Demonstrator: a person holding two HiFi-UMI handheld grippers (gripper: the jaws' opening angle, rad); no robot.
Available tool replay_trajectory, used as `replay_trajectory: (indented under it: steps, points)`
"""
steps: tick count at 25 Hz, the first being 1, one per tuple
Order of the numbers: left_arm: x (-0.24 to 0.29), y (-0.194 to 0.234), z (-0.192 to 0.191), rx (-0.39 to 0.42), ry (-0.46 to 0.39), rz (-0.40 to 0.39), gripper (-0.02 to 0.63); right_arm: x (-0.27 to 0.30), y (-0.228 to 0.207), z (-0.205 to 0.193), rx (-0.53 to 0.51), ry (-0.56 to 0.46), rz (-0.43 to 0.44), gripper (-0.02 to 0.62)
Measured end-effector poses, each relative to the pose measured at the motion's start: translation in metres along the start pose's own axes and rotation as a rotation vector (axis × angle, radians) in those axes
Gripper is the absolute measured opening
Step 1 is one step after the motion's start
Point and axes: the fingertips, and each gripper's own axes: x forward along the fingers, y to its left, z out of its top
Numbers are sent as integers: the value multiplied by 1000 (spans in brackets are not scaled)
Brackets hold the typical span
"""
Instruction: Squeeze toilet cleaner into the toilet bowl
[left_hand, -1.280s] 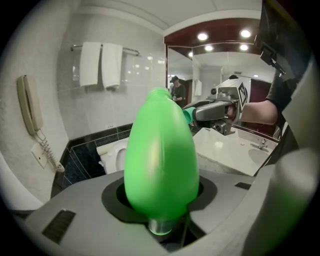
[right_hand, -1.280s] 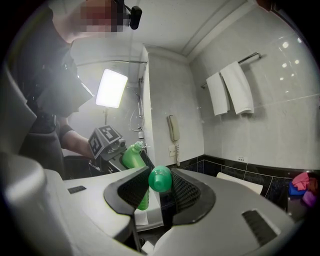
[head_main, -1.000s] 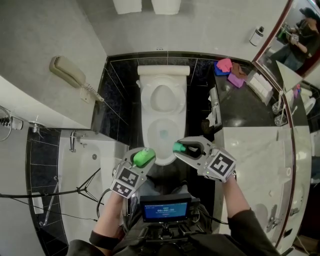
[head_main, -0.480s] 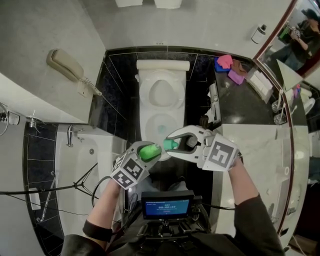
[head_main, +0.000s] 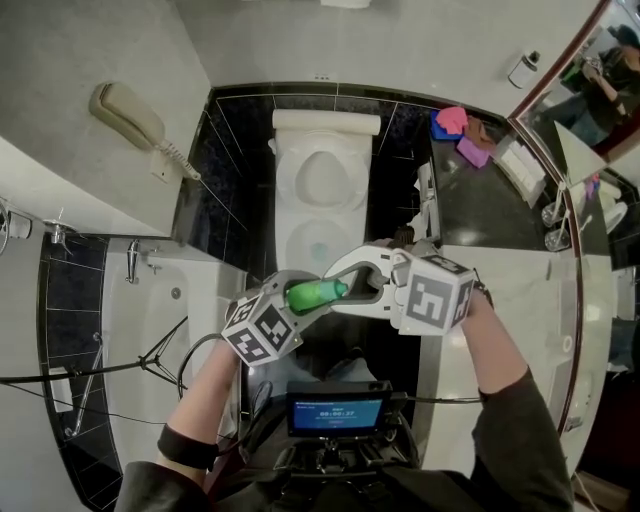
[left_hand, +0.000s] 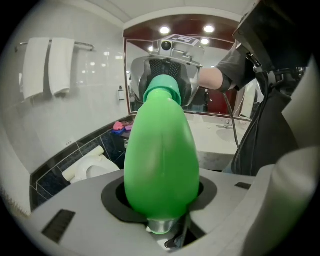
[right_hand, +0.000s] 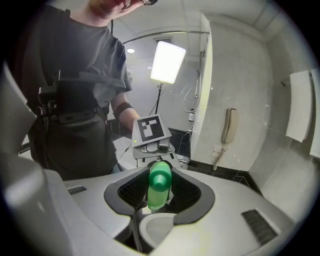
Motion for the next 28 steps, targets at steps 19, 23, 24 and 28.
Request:
replay_trajectory:
  steps: [19, 23, 24, 28]
  points:
    - [11, 7, -2, 42, 9, 136, 175, 8, -4, -10, 318, 2, 34, 152]
    - [11, 13, -5, 78, 19, 222, 175, 11, -10, -23, 629, -95, 32, 153]
    - [11, 14, -5, 81, 15, 238, 175, 11, -12, -24, 725, -121, 33, 155]
    - [8, 17, -6, 73, 9, 273, 176, 12, -18, -22, 988, -213, 25, 163]
